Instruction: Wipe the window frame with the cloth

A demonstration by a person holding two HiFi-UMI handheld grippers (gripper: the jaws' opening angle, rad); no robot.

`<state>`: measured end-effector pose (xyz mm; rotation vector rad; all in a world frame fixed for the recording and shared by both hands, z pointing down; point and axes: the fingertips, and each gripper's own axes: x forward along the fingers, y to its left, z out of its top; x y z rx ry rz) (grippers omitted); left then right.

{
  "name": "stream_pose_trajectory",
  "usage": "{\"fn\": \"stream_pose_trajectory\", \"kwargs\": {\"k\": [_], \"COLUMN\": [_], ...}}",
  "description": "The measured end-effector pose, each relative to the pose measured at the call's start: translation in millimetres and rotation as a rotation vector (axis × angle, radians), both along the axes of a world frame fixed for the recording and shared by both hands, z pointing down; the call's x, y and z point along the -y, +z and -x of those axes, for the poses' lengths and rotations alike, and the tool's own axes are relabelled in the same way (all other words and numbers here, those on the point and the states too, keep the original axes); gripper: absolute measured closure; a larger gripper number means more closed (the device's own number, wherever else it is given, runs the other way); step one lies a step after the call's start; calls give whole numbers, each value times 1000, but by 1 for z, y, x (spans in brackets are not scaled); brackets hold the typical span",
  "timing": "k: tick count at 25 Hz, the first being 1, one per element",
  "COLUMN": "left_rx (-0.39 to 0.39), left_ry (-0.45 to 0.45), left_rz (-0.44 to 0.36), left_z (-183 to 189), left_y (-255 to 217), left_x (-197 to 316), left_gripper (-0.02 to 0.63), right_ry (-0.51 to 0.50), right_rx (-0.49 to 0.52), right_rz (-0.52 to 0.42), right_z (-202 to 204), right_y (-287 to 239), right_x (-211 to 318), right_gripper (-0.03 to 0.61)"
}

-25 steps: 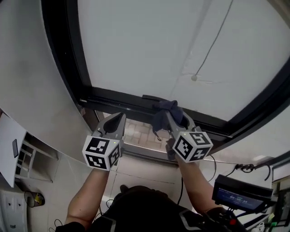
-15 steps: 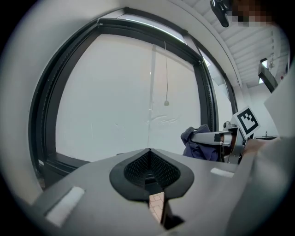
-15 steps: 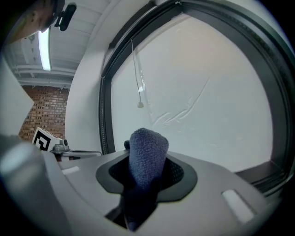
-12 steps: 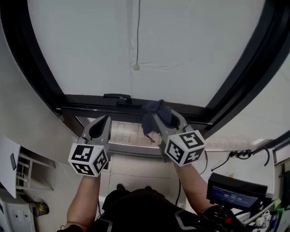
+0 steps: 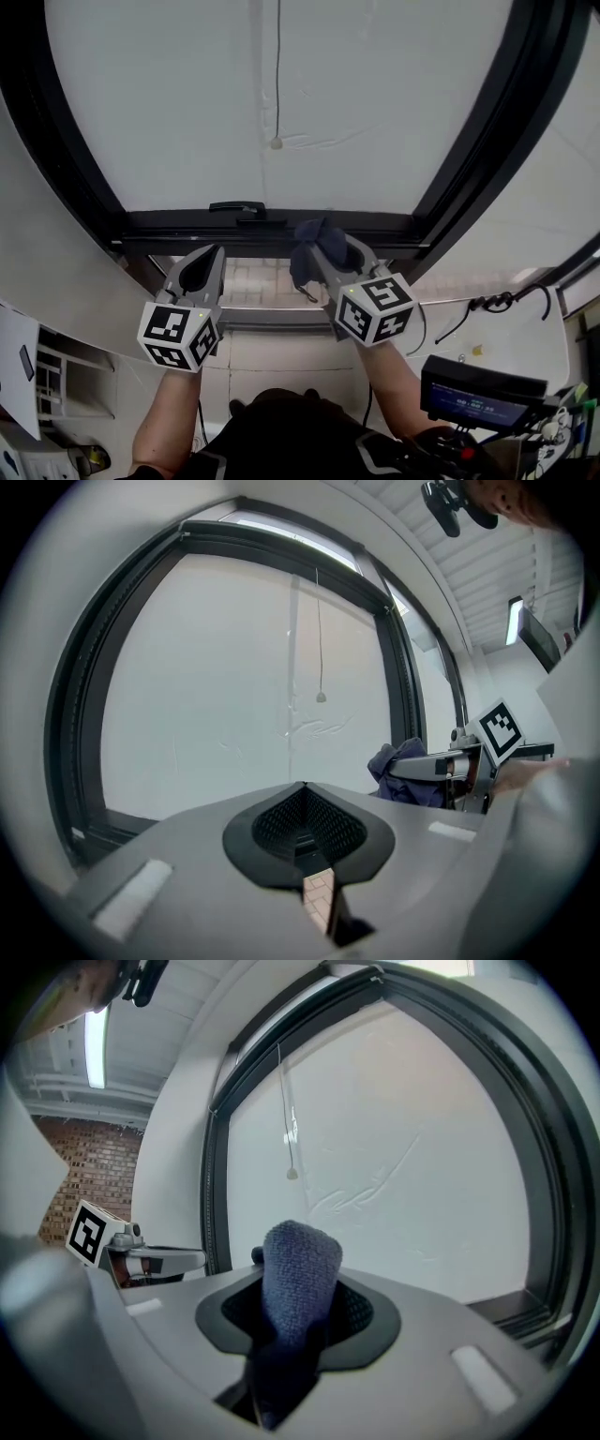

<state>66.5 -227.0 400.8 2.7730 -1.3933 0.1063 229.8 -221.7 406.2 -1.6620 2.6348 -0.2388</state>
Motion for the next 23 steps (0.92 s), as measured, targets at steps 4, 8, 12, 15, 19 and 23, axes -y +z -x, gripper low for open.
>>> {"fn": "stream_pose_trajectory", "kwargs": {"k": [4, 8, 12, 15, 19, 23], "left_rx": [-8, -15, -17, -20, -22, -34], "left_ry": [31, 52, 66, 62, 50, 47], "left_rz": [7, 8, 12, 16, 26, 32], "left_z": [12, 19, 24, 29, 39, 42], "left_y": [5, 5, 6, 7, 11, 13], "left_x": [-1, -3, -9, -11, -15, -22], "left_gripper": [620, 620, 620, 620, 620, 620], "right_ry": [30, 45, 55, 61, 63, 63], "right_rx": [5, -10, -7, 0, 14, 9], "right_rz": [-5, -7, -4, -9, -7, 0], "right_z": [12, 20, 27, 29, 34, 36], "right_y": [-3, -4, -4, -7, -5, -3], "right_x": [-2, -6, -11, -13, -17, -24], "right_gripper": [445, 445, 445, 445, 445, 445]}}
